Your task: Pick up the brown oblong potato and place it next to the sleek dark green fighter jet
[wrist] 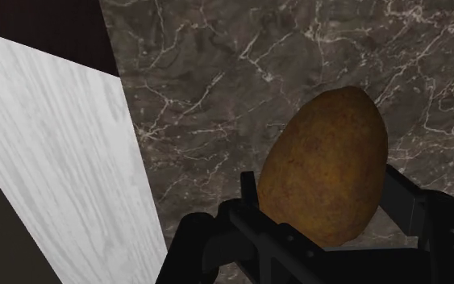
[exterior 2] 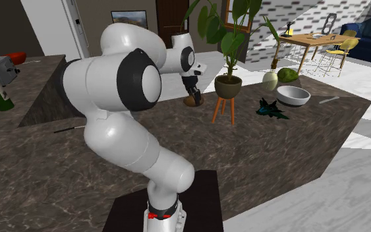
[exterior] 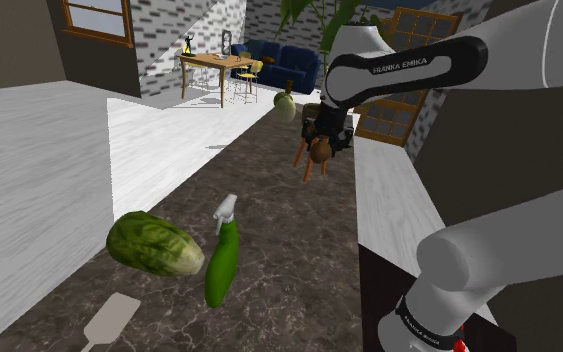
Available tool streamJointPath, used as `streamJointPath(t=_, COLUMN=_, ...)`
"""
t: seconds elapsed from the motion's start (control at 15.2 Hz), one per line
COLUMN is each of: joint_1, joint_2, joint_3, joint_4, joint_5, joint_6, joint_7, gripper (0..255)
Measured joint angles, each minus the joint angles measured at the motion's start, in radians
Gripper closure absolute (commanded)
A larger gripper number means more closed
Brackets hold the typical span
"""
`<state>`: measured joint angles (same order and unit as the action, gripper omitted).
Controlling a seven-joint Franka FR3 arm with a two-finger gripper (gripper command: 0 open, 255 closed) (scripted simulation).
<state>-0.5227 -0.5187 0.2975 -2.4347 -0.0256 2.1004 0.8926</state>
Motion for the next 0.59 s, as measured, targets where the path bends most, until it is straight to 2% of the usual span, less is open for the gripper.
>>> streamJointPath(t=0.33, joint_1=-0.058, joint_2=0.18, joint_3=-0.027, joint_4=0.136, joint_5=-0.054, joint_6=0.045, joint_7=-0.04, gripper=255)
streamJointPath(t=0.59, joint_1=-0.091, joint_2=0.297, joint_3=-0.051, joint_4=0.25, joint_5=-0.085, joint_6=0.046, joint_7=-0.078, gripper=255)
